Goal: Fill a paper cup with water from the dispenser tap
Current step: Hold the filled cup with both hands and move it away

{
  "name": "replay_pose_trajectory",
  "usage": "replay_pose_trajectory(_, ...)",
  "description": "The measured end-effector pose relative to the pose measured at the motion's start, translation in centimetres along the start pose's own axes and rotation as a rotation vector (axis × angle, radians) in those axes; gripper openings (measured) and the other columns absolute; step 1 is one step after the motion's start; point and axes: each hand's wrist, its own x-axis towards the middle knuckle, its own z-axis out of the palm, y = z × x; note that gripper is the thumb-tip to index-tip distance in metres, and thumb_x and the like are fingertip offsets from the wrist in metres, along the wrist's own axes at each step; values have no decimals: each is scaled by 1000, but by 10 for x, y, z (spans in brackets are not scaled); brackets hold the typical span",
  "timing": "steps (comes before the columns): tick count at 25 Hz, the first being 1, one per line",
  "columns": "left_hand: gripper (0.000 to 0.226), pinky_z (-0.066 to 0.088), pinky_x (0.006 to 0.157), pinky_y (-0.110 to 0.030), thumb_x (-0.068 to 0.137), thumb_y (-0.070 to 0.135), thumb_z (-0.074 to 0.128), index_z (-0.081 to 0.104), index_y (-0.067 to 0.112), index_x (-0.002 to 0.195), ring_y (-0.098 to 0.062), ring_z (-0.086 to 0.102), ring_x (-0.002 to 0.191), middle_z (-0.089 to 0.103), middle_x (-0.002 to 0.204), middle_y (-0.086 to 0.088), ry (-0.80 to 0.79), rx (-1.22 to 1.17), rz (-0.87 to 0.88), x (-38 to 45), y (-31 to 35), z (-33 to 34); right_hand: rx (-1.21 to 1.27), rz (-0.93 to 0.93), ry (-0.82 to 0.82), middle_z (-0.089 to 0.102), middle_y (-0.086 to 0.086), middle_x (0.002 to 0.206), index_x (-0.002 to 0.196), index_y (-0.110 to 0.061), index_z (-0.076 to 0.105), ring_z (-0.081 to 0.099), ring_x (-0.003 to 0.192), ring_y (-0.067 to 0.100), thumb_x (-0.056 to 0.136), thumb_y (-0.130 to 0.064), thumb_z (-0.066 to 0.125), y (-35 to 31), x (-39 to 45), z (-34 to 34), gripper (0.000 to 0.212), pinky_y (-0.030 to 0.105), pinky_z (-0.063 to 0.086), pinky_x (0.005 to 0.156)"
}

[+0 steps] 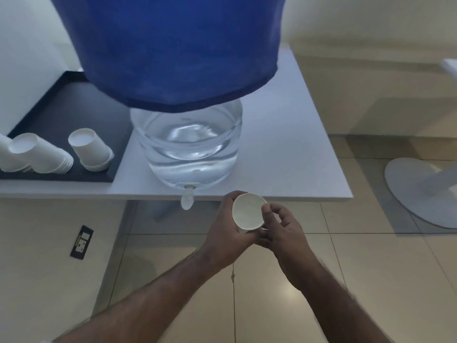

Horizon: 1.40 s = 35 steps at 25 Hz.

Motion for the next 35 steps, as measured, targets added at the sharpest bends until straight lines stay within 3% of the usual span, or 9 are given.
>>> replay_pose_trajectory(4, 67, 58, 86, -26, 75, 18, 85, 46, 26, 129, -9, 67, 107, 65, 120, 4, -59, -9, 5, 24, 34, 29, 15, -27, 73, 68, 13, 84, 114, -10, 57, 72, 83, 38, 81, -52, 64, -38, 4, -28, 54, 40, 62, 76)
replay_pose_trajectory(6, 66, 58, 90, -33, 75, 17, 86, 48, 25, 128, -15, 65, 112, 64, 122, 1, -45, 18, 23, 38, 49, 43, -6, -24, 97, 70, 15, 91, 112, -11, 57, 72, 90, 41, 84, -52, 62, -57, 10, -41, 49, 46, 61, 83)
replay_pose_trajectory(9, 68, 52, 100, -43, 68, 34, 85, 52, 26, 127, -21, 57, 122, 62, 123, 5, 12, 147, 64, 62, 65, 59, -71, -25, 143, 72, 8, 89, 107, -15, 61, 75, 78, 26, 89, -51, 61, -80, 25, -57, 40, 42, 61, 75)
replay_pose_trajectory(14, 64, 51, 97, -34, 70, 29, 86, 51, 28, 123, -21, 49, 126, 55, 114, 19, 20, 140, 33, 101, 68, 73, -149, 8, 198, 74, 13, 100, 101, -19, 67, 73, 92, 31, 100, -44, 50, -105, 53, -70, 30, 45, 59, 80)
replay_pose_trajectory(20, 67, 53, 100, -51, 71, 20, 86, 49, 25, 126, -29, 55, 124, 61, 125, -1, 34, 163, -41, 133, 50, 84, -217, 12, 229, 71, 12, 104, 111, -15, 67, 72, 93, 35, 104, -31, 47, -100, 86, -73, 27, 46, 57, 83)
replay_pose_trajectory(23, 67, 55, 98, -48, 70, 19, 87, 50, 26, 125, -26, 58, 120, 61, 126, -5, 38, 176, -72, 138, 36, 87, -224, 22, 235, 70, 6, 94, 97, -21, 67, 71, 85, 31, 103, -28, 47, -88, 96, -75, 22, 41, 57, 75)
replay_pose_trajectory(28, 77, 53, 98, -36, 67, 20, 90, 49, 20, 132, -22, 60, 119, 60, 130, -2, 23, 221, -81, 138, 20, 88, -259, 42, 219, 68, 5, 88, 94, -17, 70, 68, 83, 27, 103, -25, 47, -69, 99, -76, 26, 36, 55, 70)
replay_pose_trajectory(31, 85, 52, 100, -36, 64, 17, 93, 48, 17, 136, -22, 59, 120, 60, 132, -2, 29, 233, -56, 135, 20, 90, -225, 50, 218, 69, 6, 98, 108, -14, 69, 68, 86, 24, 103, -25, 47, -62, 98, -76, 25, 38, 57, 76)
replay_pose_trajectory(35, 96, 46, 84, -16, 64, 13, 95, 43, 18, 144, -16, 58, 112, 57, 128, 3, 42, 199, -54, 125, 19, 88, -153, 79, 236, 62, 7, 124, 137, -13, 52, 66, 108, 27, 102, -22, 50, -58, 91, -73, 36, 38, 57, 87)
